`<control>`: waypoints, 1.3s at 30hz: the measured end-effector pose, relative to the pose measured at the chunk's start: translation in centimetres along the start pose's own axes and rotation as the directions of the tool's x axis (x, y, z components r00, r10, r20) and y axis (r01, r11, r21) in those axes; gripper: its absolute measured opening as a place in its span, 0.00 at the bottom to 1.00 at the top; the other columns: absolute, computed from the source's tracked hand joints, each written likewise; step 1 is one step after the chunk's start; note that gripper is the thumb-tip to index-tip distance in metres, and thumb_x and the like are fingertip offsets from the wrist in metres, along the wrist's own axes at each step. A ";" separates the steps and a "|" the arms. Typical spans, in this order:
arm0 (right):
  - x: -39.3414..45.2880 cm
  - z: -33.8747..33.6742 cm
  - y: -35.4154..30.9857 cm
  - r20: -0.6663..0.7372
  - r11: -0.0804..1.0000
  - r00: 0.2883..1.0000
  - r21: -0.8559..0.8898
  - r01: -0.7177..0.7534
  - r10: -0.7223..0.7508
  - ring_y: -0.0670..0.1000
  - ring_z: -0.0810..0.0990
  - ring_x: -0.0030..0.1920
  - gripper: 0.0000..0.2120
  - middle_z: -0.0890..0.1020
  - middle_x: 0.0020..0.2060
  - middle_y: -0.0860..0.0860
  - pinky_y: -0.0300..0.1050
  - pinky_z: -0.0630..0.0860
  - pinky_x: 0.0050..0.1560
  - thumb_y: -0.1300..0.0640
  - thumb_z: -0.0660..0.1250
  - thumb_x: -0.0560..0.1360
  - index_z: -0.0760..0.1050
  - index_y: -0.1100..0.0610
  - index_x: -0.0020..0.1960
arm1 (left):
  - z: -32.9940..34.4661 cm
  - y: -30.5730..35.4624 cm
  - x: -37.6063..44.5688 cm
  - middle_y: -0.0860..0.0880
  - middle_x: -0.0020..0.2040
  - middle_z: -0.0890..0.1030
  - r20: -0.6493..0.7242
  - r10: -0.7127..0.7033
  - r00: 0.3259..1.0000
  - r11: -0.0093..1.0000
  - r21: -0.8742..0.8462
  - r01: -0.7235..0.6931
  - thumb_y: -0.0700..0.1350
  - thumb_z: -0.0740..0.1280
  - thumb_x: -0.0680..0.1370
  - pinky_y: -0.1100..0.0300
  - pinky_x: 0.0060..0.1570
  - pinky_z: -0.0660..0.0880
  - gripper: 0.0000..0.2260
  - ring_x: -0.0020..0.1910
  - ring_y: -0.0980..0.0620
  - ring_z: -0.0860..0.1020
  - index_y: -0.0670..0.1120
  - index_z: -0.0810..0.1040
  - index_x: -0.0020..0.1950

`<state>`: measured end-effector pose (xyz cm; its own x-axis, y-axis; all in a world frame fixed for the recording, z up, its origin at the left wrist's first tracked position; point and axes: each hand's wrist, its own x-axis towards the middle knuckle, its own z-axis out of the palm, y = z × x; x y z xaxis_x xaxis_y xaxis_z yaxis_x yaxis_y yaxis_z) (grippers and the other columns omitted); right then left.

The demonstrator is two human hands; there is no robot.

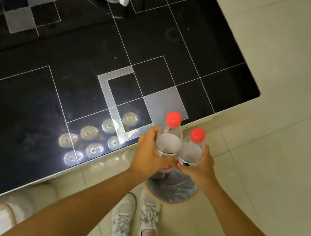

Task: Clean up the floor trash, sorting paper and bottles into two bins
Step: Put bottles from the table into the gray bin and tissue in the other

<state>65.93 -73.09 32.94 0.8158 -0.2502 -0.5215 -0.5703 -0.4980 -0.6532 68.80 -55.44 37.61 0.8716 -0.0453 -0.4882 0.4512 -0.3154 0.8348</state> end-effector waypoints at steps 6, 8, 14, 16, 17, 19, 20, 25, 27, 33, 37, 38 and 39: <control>1.6 1.3 3.3 0.000 0.991 1.000 0.131 -0.019 0.019 0.36 0.80 0.47 0.30 0.80 0.43 0.43 0.38 0.77 0.48 0.49 0.82 0.51 0.75 0.49 0.49 | 2.1 -2.6 -0.2 0.60 0.58 0.75 0.140 0.114 0.984 0.971 0.192 -0.140 0.50 0.77 0.64 0.60 0.52 0.75 0.30 0.58 0.57 0.74 0.64 0.66 0.60; 1.3 0.8 3.1 -0.060 0.986 0.998 0.168 -0.002 0.012 0.29 0.77 0.42 0.27 0.78 0.43 0.41 0.26 0.72 0.43 0.64 0.81 0.55 0.72 0.47 0.46 | 2.6 -3.4 -0.3 0.65 0.56 0.76 0.160 0.085 0.983 0.986 0.131 -0.106 0.46 0.76 0.66 0.58 0.54 0.76 0.27 0.57 0.60 0.76 0.65 0.67 0.57; 1.1 -0.5 5.0 -0.053 0.989 0.998 0.145 -0.027 0.035 0.52 0.78 0.52 0.24 0.77 0.55 0.57 0.30 0.71 0.46 0.69 0.75 0.62 0.73 0.53 0.54 | 3.3 -4.4 1.6 0.63 0.53 0.76 0.056 -0.033 0.998 0.995 0.091 0.028 0.36 0.71 0.73 0.53 0.62 0.74 0.20 0.54 0.61 0.76 0.58 0.70 0.54; 1.2 -1.1 4.6 -0.049 0.991 0.999 0.131 -0.016 0.023 0.51 0.76 0.52 0.24 0.77 0.54 0.52 0.28 0.70 0.46 0.70 0.74 0.64 0.72 0.51 0.54 | 3.4 -3.9 2.0 0.58 0.56 0.76 0.072 -0.044 0.996 0.991 0.129 0.034 0.37 0.71 0.74 0.54 0.62 0.74 0.18 0.56 0.58 0.76 0.55 0.70 0.56; 1.3 -1.3 4.3 -0.046 0.992 0.999 0.124 0.003 0.003 0.50 0.76 0.51 0.24 0.76 0.53 0.51 0.27 0.70 0.47 0.70 0.74 0.65 0.72 0.50 0.54 | 3.3 -3.7 2.1 0.57 0.57 0.76 0.090 -0.047 0.995 0.989 0.146 0.033 0.38 0.71 0.74 0.56 0.61 0.75 0.18 0.56 0.57 0.76 0.56 0.70 0.56; 1.3 -1.6 3.5 -0.038 0.993 0.999 0.111 0.037 -0.033 0.49 0.76 0.51 0.24 0.76 0.53 0.50 0.29 0.70 0.46 0.69 0.73 0.65 0.72 0.47 0.53 | 3.2 -2.9 2.3 0.56 0.58 0.77 0.125 -0.051 0.991 0.984 0.177 0.028 0.41 0.71 0.75 0.60 0.58 0.75 0.18 0.55 0.58 0.76 0.57 0.70 0.57; 1.4 -1.8 3.0 -0.028 0.994 0.999 0.103 0.047 -0.045 0.49 0.76 0.51 0.24 0.76 0.53 0.51 0.29 0.70 0.46 0.68 0.73 0.65 0.71 0.46 0.52 | 3.2 -2.4 2.3 0.56 0.57 0.77 0.133 -0.050 0.990 0.982 0.187 0.025 0.41 0.71 0.75 0.61 0.56 0.75 0.17 0.54 0.58 0.76 0.57 0.70 0.57; 1.4 -2.3 0.6 -0.023 0.982 0.985 0.075 0.174 -0.173 0.50 0.76 0.52 0.24 0.76 0.53 0.51 0.34 0.71 0.50 0.71 0.71 0.64 0.73 0.50 0.54 | 3.0 -0.6 2.2 0.59 0.51 0.77 0.137 -0.023 0.990 0.982 0.187 -0.003 0.40 0.71 0.74 0.56 0.56 0.76 0.16 0.52 0.57 0.77 0.56 0.71 0.55; 1.3 -2.6 -0.5 -0.010 0.978 0.980 0.058 0.201 -0.200 0.50 0.76 0.52 0.23 0.76 0.53 0.51 0.38 0.73 0.50 0.70 0.71 0.65 0.74 0.52 0.55 | 2.9 0.1 2.0 0.58 0.52 0.77 0.144 -0.017 0.989 0.981 0.194 -0.011 0.41 0.72 0.74 0.55 0.57 0.77 0.16 0.54 0.55 0.78 0.56 0.71 0.55; 0.3 -4.9 -4.5 0.059 0.962 0.960 0.002 0.273 -0.273 0.48 0.77 0.52 0.20 0.74 0.52 0.46 0.26 0.71 0.46 0.66 0.72 0.68 0.75 0.55 0.58 | 1.7 3.0 0.5 0.59 0.49 0.78 0.076 0.003 0.997 0.981 0.192 -0.018 0.45 0.71 0.75 0.68 0.50 0.75 0.14 0.48 0.58 0.78 0.57 0.71 0.55; 0.7 -7.1 -7.7 0.091 0.934 0.932 -0.035 0.355 -0.350 0.47 0.77 0.52 0.19 0.74 0.52 0.44 0.27 0.72 0.49 0.64 0.73 0.67 0.75 0.53 0.57 | -0.1 5.2 0.9 0.59 0.47 0.79 0.054 0.052 0.997 0.978 0.200 -0.061 0.45 0.72 0.72 0.65 0.49 0.76 0.15 0.47 0.60 0.78 0.58 0.73 0.55; 1.0 -7.5 -8.5 0.090 0.926 0.925 -0.052 0.374 -0.368 0.46 0.77 0.52 0.20 0.74 0.53 0.44 0.32 0.73 0.51 0.63 0.73 0.67 0.76 0.52 0.57 | -0.6 5.8 1.2 0.60 0.47 0.79 0.044 0.056 0.997 0.976 0.209 -0.064 0.46 0.73 0.72 0.63 0.48 0.76 0.15 0.47 0.60 0.78 0.58 0.73 0.55; 1.4 -7.8 -9.3 0.092 0.919 0.920 -0.071 0.388 -0.382 0.46 0.76 0.52 0.20 0.75 0.53 0.44 0.34 0.74 0.51 0.63 0.73 0.67 0.75 0.51 0.57 | -1.1 6.4 1.6 0.60 0.47 0.79 0.033 0.062 0.998 0.977 0.200 -0.067 0.46 0.73 0.72 0.64 0.48 0.76 0.15 0.46 0.60 0.78 0.58 0.73 0.54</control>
<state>73.16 -75.27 42.60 0.9590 0.0366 -0.2810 -0.2003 -0.6139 -0.7636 73.31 -56.49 42.46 0.8910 -0.0957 -0.4439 0.3442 -0.4953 0.7977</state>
